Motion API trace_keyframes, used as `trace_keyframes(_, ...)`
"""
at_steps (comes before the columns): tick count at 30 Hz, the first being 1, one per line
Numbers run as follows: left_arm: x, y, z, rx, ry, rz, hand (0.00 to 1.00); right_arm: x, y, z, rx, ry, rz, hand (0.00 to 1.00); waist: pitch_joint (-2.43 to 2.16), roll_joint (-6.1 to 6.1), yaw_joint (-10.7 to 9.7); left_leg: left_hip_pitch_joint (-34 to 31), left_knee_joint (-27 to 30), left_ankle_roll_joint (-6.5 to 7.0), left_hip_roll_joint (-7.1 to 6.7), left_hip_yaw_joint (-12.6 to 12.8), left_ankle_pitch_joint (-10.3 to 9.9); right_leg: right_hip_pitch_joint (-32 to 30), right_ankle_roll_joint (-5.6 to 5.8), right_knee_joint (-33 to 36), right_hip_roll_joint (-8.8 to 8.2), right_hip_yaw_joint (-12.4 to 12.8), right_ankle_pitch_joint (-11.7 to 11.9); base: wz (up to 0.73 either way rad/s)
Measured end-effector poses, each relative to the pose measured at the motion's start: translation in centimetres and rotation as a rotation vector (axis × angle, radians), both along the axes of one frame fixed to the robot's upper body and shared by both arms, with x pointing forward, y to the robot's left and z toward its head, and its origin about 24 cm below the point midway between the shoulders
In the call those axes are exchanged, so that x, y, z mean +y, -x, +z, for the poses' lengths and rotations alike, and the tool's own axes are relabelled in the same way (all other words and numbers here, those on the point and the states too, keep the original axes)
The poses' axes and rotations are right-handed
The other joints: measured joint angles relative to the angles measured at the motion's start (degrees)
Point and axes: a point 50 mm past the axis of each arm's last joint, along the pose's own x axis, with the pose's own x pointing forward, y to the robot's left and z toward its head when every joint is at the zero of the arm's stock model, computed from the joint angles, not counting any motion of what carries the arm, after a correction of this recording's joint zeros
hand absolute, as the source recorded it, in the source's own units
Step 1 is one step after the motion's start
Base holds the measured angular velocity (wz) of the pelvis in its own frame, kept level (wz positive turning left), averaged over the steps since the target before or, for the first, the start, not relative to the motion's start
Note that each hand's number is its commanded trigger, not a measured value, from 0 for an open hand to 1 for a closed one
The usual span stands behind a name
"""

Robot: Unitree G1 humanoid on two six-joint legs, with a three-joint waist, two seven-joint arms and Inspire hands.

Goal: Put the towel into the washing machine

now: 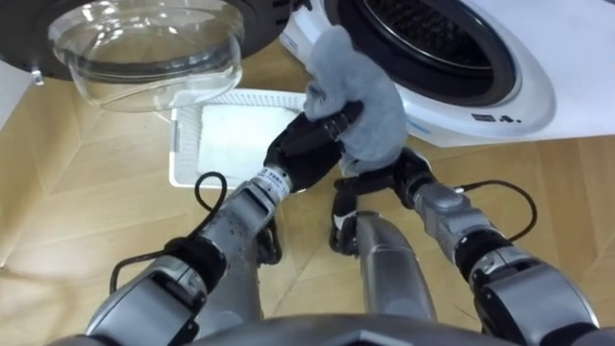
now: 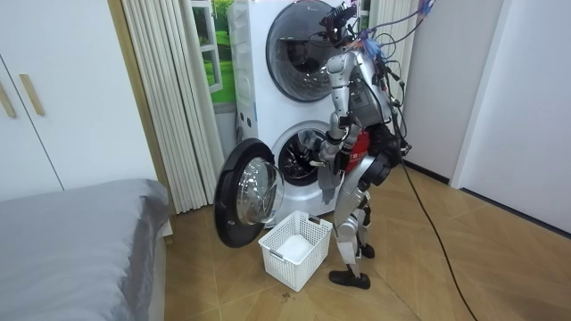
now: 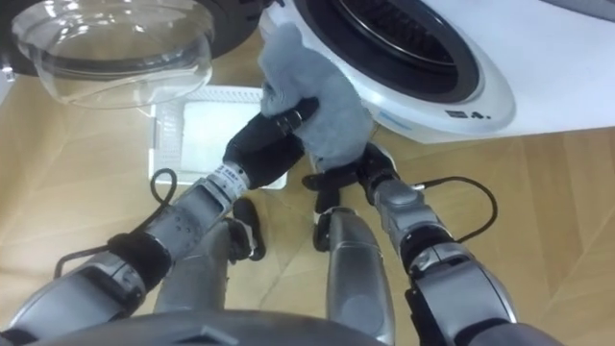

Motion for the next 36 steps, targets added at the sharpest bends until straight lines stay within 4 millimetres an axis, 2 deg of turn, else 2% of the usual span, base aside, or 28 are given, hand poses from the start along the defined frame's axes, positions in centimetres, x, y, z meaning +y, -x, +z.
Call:
trace_keyframes(9,-0.4,0.0,0.0,0.044,0.045,0.039,1.0,-0.3,0.0,-0.1,0.013,0.046,-0.052,1.0,-0.02,-0.11,0.02,1.98,-0.62,-0.05,-0.1,0.0,0.0,1.92,-0.01,-0.52,-0.05,-0.09,0.06,0.0)
trace_keyframes(13,-0.3,0.4,-0.4,0.06,0.044,0.039,1.0,-0.6,0.2,-0.2,0.018,0.061,-0.073,1.0,-0.02,-0.1,0.88,2.39,-1.33,-0.08,-0.01,0.17,0.19,2.4,-0.06,-1.39,0.03,-0.17,0.57,-0.02)
trace_keyframes(15,0.0,1.0,-1.0,0.085,0.039,0.039,0.53,-0.8,0.9,-0.7,0.037,0.067,-0.078,1.0,-0.06,-0.03,1.98,3.11,-2.03,-0.19,0.02,0.41,0.3,3.11,-0.01,-2.37,0.42,0.05,0.92,-0.07)
trace_keyframes(16,0.4,1.4,-1.4,0.092,0.025,0.037,0.0,-0.9,1.2,-0.9,0.045,0.074,-0.078,1.0,-0.05,-0.01,2.58,3.23,-2.37,-0.32,0.03,0.3,0.38,3.14,-0.04,-2.74,0.63,0.27,1.03,-0.1)
trace_keyframes(22,2.9,2.7,-3.1,0.15,-0.048,0.041,0.0,-1.5,1.6,-1.1,0.061,0.134,-0.048,1.0,-0.02,0.44,4.01,2.8,-3.02,-0.75,0.0,-0.25,0.72,2.75,-0.18,-3.15,0.86,-0.21,1.19,0.01)
trace_keyframes(26,3.8,3.0,-3.7,0.158,-0.124,0.017,0.0,-2.1,1.4,-0.9,0.051,0.136,-0.097,1.0,-0.06,1.15,5.49,2.71,-3.43,-0.78,0.07,-0.23,0.69,2.72,-0.19,-3.26,0.75,-1.12,1.19,0.02)
trace_keyframes(29,4.8,3.1,-4.1,0.147,-0.228,-0.033,0.0,-2.7,0.9,-0.5,0.031,0.145,-0.114,1.0,-0.01,2.55,6.92,2.73,-4.0,-0.87,0.02,-0.32,0.77,2.72,-0.2,-3.24,0.69,-1.19,1.2,0.0)
trace_keyframes(32,5.9,3.1,-4.3,0.145,-0.31,-0.046,0.0,-2.8,0.6,-0.2,0.005,0.149,-0.114,1.0,0.01,3.08,7.07,2.73,-4.26,-0.95,-0.05,-0.24,0.97,2.64,-0.2,-3.1,0.62,-1.22,1.2,0.0)
trace_keyframes(36,6.9,3.1,-4.7,0.144,-0.481,-0.065,0.0,-3.7,0.8,-0.2,0.008,0.137,-0.172,1.0,-0.01,3.16,7.57,2.59,-4.29,-0.9,-0.17,-0.48,1.01,2.67,-0.22,-3.3,0.59,-1.21,1.2,0.0)
